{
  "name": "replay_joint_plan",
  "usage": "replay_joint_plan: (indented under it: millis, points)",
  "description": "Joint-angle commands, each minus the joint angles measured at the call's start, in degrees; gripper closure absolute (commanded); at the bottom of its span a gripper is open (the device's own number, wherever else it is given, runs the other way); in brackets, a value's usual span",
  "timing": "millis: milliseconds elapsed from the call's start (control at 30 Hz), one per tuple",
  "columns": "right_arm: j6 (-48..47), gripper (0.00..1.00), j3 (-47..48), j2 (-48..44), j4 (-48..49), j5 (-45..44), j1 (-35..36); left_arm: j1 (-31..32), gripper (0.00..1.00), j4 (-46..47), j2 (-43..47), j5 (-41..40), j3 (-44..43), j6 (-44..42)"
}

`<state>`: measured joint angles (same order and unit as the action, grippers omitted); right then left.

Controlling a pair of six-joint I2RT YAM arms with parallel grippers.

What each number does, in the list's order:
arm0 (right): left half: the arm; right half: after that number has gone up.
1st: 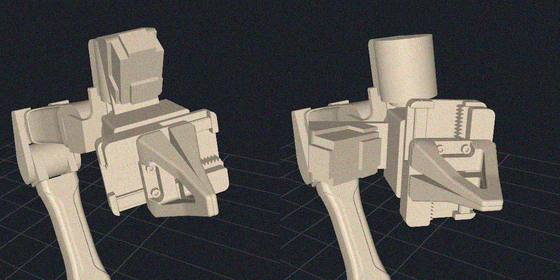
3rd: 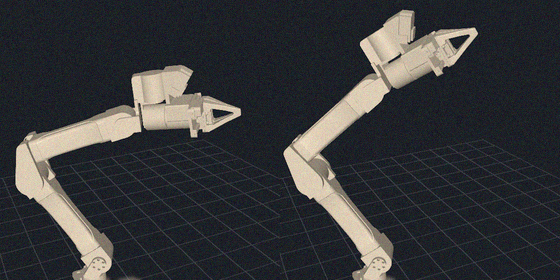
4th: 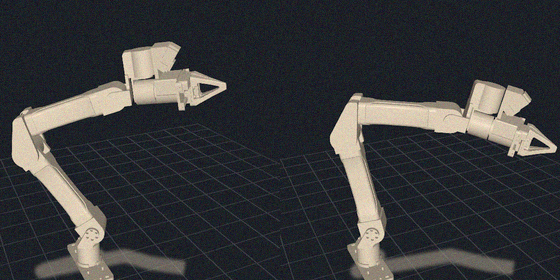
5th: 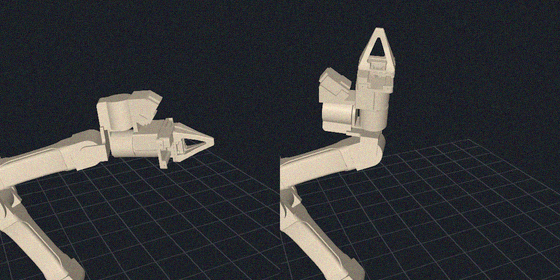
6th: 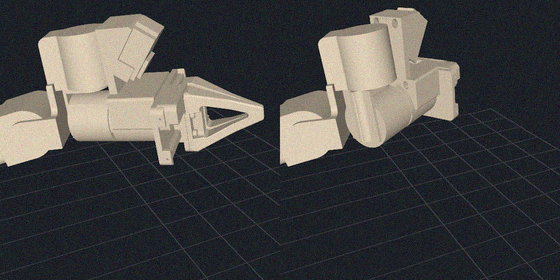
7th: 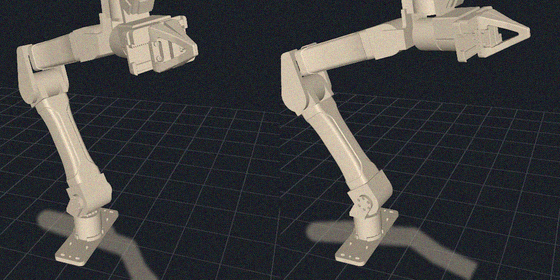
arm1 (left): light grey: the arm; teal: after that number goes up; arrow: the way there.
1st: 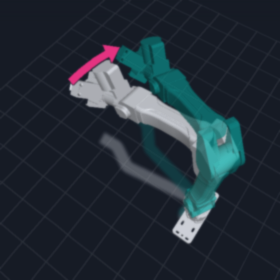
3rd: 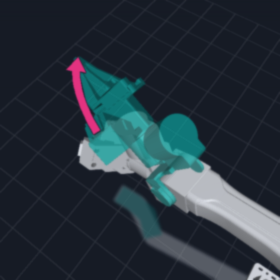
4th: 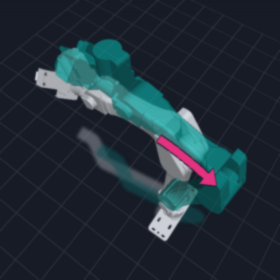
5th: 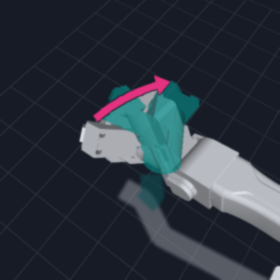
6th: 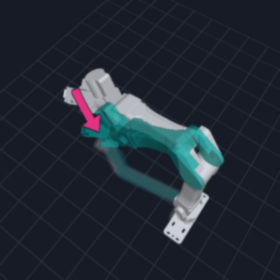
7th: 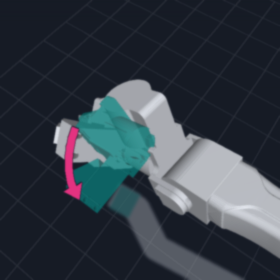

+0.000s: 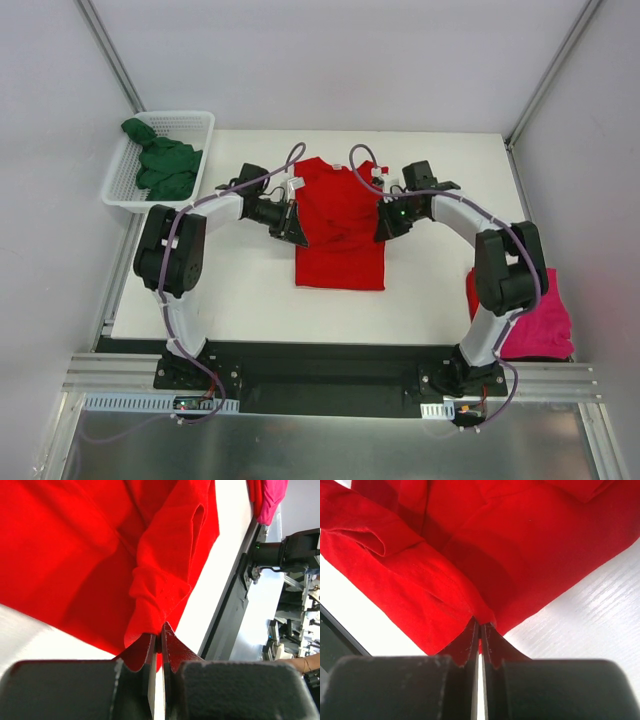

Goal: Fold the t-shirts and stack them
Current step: Fold the folded rectangular tshirt in 1/3 of the way

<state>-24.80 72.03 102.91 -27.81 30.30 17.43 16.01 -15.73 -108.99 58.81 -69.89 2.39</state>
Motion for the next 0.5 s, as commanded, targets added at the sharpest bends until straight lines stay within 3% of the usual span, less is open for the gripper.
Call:
replay_joint_plan:
  millis: [0,467]
  points:
    - [-1.66,0.99,2.85,0.88,1.01,-0.33,-0.29,-0.63,1.0,-0.8,-1.31,0.08,-2.79,-3.62]
    - [-2.71,0.99,4.7,4.13,1.09,-0.77,-0.29,-0.72,1.0,-1.68,-4.74,-0.27,-4.73,-5.38]
